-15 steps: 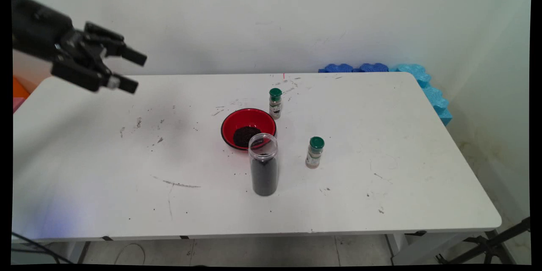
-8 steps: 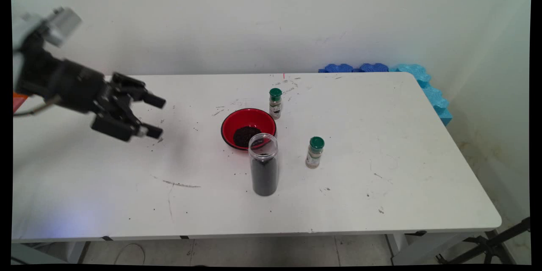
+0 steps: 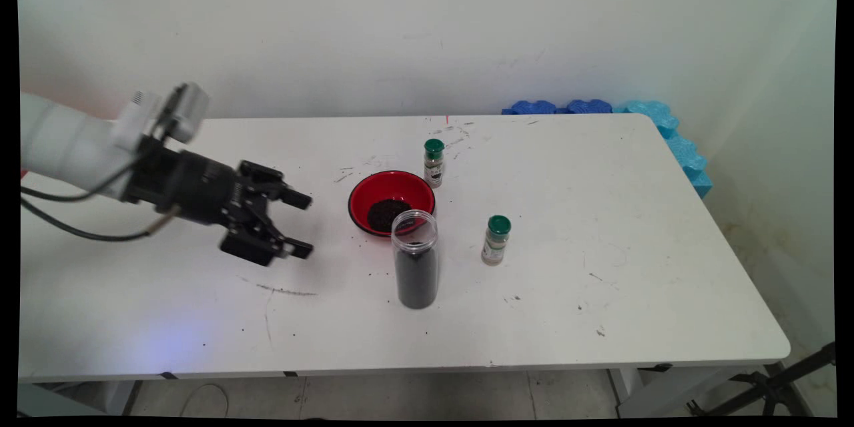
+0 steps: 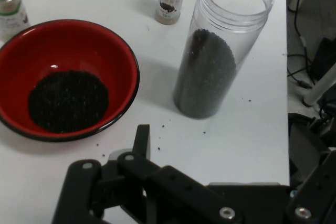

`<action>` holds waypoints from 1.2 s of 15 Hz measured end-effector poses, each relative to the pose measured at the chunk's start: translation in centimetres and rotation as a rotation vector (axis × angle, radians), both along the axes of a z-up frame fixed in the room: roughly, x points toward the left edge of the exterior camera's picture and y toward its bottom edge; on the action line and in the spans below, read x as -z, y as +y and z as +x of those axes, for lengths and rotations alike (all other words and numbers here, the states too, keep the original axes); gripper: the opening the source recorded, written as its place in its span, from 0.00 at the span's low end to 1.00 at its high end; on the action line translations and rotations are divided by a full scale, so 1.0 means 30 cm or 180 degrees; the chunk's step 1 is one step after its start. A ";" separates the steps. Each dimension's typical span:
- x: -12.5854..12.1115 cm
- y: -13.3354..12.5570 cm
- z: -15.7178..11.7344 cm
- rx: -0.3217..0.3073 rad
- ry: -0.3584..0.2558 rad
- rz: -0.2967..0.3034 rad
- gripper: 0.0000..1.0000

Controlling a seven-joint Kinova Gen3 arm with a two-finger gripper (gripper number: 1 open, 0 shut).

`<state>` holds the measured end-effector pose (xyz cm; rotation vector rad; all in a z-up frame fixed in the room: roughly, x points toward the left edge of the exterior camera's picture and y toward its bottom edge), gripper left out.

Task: Pick up the black seasoning powder from the table

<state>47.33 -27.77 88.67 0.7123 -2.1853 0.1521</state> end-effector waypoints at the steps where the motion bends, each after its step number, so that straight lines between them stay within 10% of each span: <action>1: 0.021 -0.010 -0.020 0.0003 -0.0001 0.0002 1.00; 18: 0.234 -0.138 -0.265 0.0399 -0.0002 -0.0194 1.00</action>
